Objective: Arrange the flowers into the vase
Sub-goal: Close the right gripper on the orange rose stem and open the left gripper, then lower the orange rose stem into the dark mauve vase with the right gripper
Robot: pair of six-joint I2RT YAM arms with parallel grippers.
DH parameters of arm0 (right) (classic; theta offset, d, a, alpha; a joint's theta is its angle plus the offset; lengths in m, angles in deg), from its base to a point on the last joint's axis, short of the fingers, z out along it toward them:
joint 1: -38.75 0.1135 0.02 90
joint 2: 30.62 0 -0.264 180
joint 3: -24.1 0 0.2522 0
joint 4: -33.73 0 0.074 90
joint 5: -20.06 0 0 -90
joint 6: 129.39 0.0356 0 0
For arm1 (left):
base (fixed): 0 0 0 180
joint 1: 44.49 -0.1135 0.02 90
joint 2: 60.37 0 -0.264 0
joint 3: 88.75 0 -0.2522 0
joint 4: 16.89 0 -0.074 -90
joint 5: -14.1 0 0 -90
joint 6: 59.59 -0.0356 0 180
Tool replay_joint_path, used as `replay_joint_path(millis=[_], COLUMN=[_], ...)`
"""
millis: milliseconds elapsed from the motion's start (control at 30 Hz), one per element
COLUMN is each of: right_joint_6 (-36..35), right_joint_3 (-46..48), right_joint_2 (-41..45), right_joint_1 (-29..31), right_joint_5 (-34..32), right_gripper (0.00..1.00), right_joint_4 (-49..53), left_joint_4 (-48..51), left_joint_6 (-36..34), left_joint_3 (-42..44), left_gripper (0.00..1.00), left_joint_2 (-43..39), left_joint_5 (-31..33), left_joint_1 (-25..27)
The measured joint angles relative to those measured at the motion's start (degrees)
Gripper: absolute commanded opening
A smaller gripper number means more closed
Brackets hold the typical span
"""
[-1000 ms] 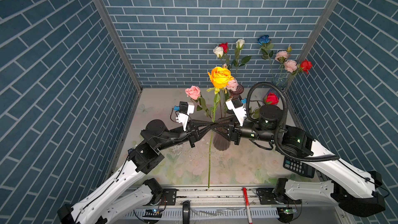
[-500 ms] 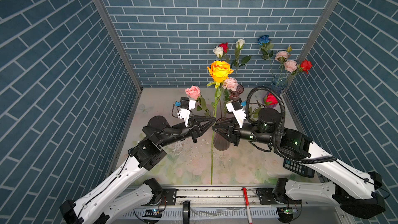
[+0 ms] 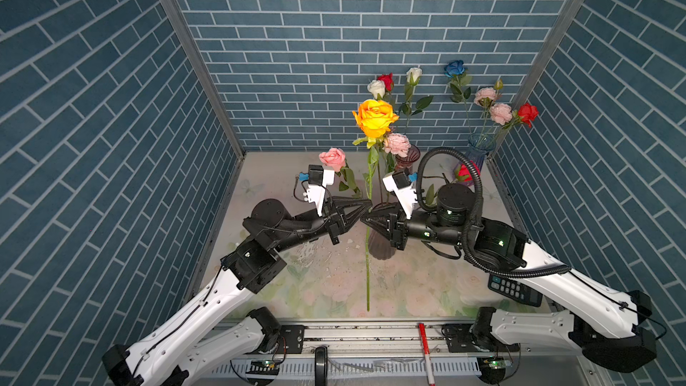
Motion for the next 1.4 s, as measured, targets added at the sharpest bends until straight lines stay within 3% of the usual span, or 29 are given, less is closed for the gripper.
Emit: replay_joint_path(millis=[100, 167, 267, 500, 667, 1000, 1400], right_joint_6=[-0.22, -0.76, -2.99, -14.47, -23.06, -22.23, -12.02], right_joint_3=[-0.61, -1.51, -4.31, -6.05, -4.68, -1.33, 5.09], right_joint_2=[-0.13, -0.17, -0.11, 4.79, 7.23, 3.52, 1.22], right_joint_1=[0.00, 0.00, 0.00, -0.11, -2.08, -13.35, -14.93], right_joint_5=[-0.20, -1.25, -5.31, -22.51, -27.47, -24.22, -21.24], right_gripper=[0.00, 0.00, 0.00, 0.00, 0.00, 0.00, 0.00], right_joint_4=[0.33, 1.57, 4.74, 3.65, -2.84, -9.64, -16.44], left_joint_4=[0.26, 1.95, 6.45, 13.53, 16.41, 23.23, 25.24], left_joint_6=[-0.39, -1.33, -3.76, -8.66, -11.52, -16.63, -17.31], left_joint_3=[-0.61, -1.29, -1.70, -0.76, -0.76, -4.94, -5.35], left_gripper=[0.59, 0.76, 0.84, 0.87, 0.88, 0.87, 0.86], left_joint_2=[0.04, -0.42, -2.80, -9.70, -8.13, -3.04, -3.74], left_joint_5=[-0.42, -0.15, 2.08, 9.75, 12.11, 11.91, 9.01], left_joint_1=[0.09, 0.22, 0.22, 0.07, -0.39, -2.10, -5.03])
